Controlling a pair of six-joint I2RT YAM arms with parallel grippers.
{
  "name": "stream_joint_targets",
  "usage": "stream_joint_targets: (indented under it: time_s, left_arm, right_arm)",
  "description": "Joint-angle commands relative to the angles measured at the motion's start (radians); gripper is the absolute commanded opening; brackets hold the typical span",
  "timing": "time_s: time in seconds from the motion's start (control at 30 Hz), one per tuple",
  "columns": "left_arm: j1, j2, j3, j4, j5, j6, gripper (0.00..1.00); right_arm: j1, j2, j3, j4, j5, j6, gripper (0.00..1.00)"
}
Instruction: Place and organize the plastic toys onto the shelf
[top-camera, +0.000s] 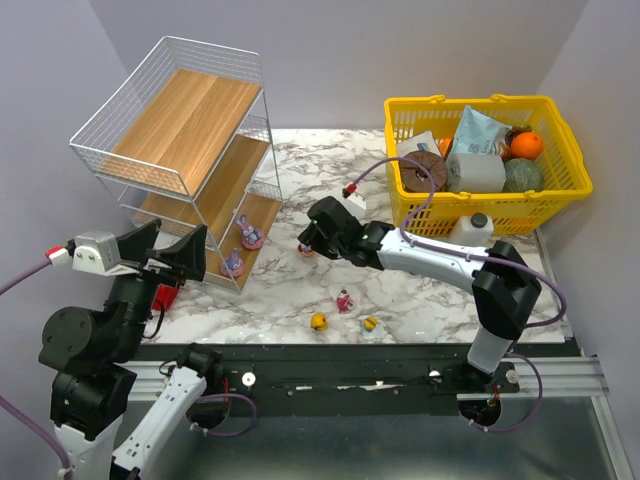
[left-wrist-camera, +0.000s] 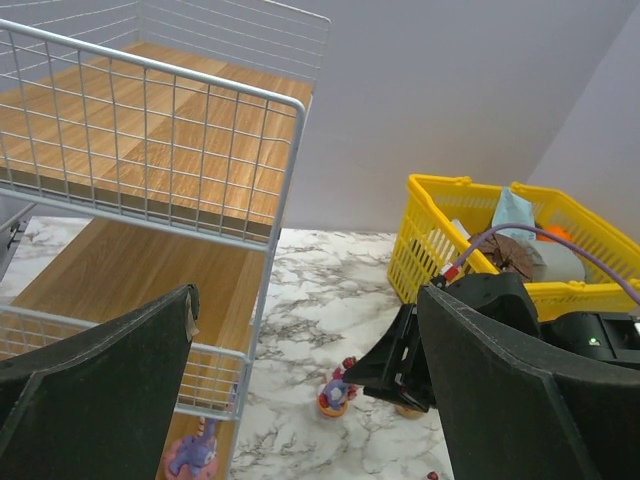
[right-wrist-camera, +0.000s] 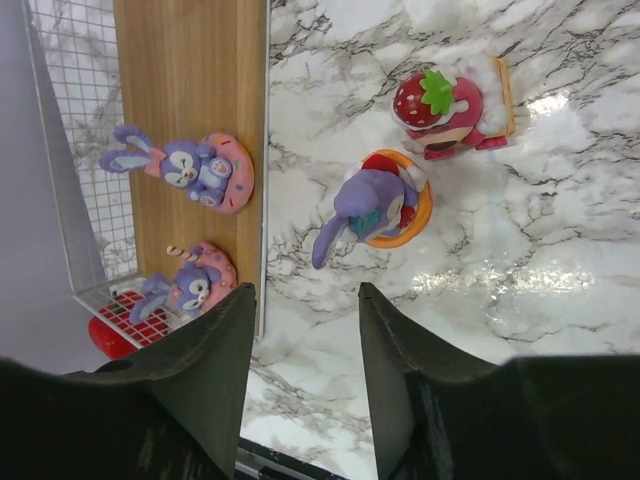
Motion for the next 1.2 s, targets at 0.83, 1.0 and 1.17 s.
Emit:
stream_joint_targets:
  time_s: [0.83, 1.0, 1.17]
  left_arm:
    - [-0.063, -0.072, -0.030, -0.024, -0.122, 0.021, 0.99]
    - [-0.063, -0.073, -0.030, -0.022, -0.122, 0.021, 0.99]
    - [-0.063, -0.075, -0.029, -0.024, -0.123, 0.021, 0.99]
  right_arm:
    - [0.018, 0.075, 0.066, -0.072, 0.160, 0.139, 0.26]
    - [0.019, 0.070, 0.071, -0.072, 0.160, 0.138, 0.07]
    - [0.019, 0.080, 0.112, -0.072, 0.154, 0.074, 0.01]
